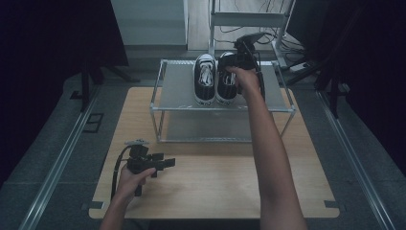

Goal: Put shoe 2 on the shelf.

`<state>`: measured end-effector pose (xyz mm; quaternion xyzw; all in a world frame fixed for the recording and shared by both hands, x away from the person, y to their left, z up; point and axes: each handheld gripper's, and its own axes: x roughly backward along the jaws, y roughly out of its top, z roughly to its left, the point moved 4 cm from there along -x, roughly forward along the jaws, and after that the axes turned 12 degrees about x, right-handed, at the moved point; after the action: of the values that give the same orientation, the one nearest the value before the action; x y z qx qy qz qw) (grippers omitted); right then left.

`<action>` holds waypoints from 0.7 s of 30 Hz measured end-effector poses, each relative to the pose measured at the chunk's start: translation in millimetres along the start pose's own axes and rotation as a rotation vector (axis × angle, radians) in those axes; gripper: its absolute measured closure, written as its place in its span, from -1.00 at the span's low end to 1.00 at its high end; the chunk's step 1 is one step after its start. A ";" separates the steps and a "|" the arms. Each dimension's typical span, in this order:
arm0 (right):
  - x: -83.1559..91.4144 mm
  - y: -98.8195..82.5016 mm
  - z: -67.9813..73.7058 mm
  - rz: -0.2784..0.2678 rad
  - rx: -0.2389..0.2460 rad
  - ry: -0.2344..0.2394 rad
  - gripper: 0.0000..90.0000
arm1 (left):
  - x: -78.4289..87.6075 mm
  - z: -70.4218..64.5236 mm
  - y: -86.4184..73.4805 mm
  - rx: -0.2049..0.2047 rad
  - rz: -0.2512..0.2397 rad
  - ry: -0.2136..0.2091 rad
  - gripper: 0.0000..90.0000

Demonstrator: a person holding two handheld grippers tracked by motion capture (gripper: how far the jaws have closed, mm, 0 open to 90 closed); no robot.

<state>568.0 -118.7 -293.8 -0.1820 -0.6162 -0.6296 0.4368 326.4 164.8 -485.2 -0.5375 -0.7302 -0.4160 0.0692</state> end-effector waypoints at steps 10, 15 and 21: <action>40.6 -40.7 9.5 -0.147 0.200 0.147 -0.47 | -1.4 -3.5 -1.0 -0.027 0.002 0.006 -0.45; 57.5 -66.2 6.1 -0.195 0.270 0.204 -0.42 | -3.3 -6.0 -1.9 -0.041 0.009 0.011 -0.45; 70.9 -97.3 -0.7 -0.240 0.309 0.273 -0.38 | -3.2 -7.2 -2.0 -0.050 0.007 0.012 -0.45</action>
<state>453.7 -156.1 -299.6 0.0484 -0.6576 -0.5941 0.4606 323.6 157.4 -483.4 -0.5392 -0.7172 -0.4370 0.0619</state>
